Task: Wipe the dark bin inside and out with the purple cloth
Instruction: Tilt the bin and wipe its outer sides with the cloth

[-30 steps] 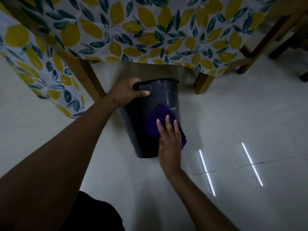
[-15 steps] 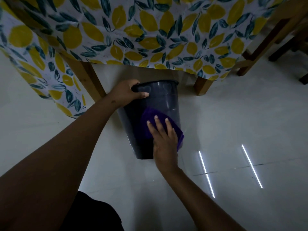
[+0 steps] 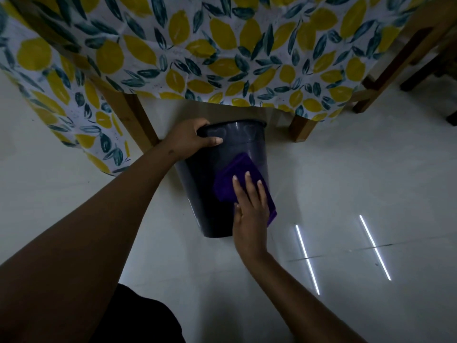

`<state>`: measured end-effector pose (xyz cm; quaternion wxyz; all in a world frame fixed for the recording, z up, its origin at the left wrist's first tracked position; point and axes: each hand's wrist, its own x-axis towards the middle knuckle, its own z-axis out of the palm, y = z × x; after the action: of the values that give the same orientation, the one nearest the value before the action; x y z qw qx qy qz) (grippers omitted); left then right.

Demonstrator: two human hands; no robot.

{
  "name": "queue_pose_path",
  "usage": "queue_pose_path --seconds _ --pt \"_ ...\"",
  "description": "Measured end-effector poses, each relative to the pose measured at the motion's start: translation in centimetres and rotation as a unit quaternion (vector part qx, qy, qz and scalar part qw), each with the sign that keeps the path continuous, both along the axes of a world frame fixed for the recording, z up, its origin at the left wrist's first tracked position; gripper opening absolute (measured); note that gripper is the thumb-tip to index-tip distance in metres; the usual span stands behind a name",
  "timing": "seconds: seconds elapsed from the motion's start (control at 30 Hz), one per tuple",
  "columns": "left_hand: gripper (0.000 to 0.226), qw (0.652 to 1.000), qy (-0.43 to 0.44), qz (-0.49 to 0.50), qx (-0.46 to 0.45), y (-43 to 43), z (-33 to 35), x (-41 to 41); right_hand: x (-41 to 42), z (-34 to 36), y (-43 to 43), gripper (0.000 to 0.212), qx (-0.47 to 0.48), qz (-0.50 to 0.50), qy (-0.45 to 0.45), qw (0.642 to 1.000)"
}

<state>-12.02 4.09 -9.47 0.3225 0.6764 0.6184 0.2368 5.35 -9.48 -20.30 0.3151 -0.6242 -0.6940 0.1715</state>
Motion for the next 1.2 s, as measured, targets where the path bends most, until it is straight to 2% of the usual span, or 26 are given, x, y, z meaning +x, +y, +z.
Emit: queue_pose_path --seconds 0.07,0.13,0.2,0.27,0.33,0.43,0.5,0.57,0.63,0.77,0.83,0.93,1.03,1.13,1.2 --pt "0.035 1.0 0.0 -0.003 -0.002 0.0 0.0 0.1 0.3 0.1 0.9 0.06 -0.01 -0.02 0.042 0.999" --pt "0.032 1.0 -0.011 -0.002 -0.007 -0.1 0.1 0.0 0.9 0.7 3.3 0.054 -0.036 -0.059 0.129 0.989" --pt "0.027 1.0 -0.022 0.001 -0.011 -0.2 0.1 -0.1 1.7 1.5 6.3 0.051 -0.095 -0.095 0.246 0.96" --pt "0.024 1.0 -0.02 0.005 -0.009 -0.3 0.1 -0.2 1.8 1.9 7.4 0.051 -0.126 -0.115 0.29 0.942" --pt "0.025 1.0 -0.019 0.011 -0.01 -0.2 -0.1 -0.3 0.9 1.9 5.8 0.053 -0.088 -0.114 0.221 0.965" --pt "0.028 1.0 -0.008 0.007 -0.01 0.1 -0.2 -0.2 -0.7 0.5 0.5 0.066 0.0 -0.044 0.003 0.999" --pt "0.029 1.0 0.0 0.001 -0.008 0.3 -0.2 -0.1 -1.4 -1.3 -2.1 0.081 0.021 0.037 -0.129 0.991" --pt "0.032 1.0 0.0 -0.012 -0.016 0.4 -0.1 0.1 -1.5 -2.5 -3.2 0.094 0.028 0.08 -0.205 0.975" --pt "0.035 0.999 0.005 -0.024 -0.022 0.4 -0.1 0.2 -1.5 -2.7 -3.2 0.096 0.025 0.077 -0.225 0.971" --pt "0.026 0.999 -0.01 -0.014 -0.034 0.1 0.3 0.2 -1.3 0.2 -0.6 0.073 0.032 0.06 -0.169 0.983" --pt "0.031 0.999 -0.002 -0.023 -0.031 0.0 0.4 0.5 -1.3 2.4 2.1 0.067 0.023 0.039 -0.132 0.99" --pt "0.044 1.0 0.003 -0.012 -0.021 0.0 0.3 0.6 -1.2 3.6 4.3 0.065 0.016 0.064 -0.122 0.99" --pt "0.045 1.0 -0.004 0.002 -0.016 -0.1 0.2 0.1 -0.7 1.7 2.1 0.068 0.024 0.085 -0.142 0.986" --pt "0.046 1.0 -0.007 0.014 -0.01 -0.1 -0.1 -0.2 0.3 -1.6 -2.3 0.084 0.043 0.128 -0.202 0.97" --pt "0.045 0.999 -0.02 0.025 -0.016 -0.1 -0.3 -0.2 0.6 -2.4 -3.3 0.087 0.047 0.135 -0.207 0.968"
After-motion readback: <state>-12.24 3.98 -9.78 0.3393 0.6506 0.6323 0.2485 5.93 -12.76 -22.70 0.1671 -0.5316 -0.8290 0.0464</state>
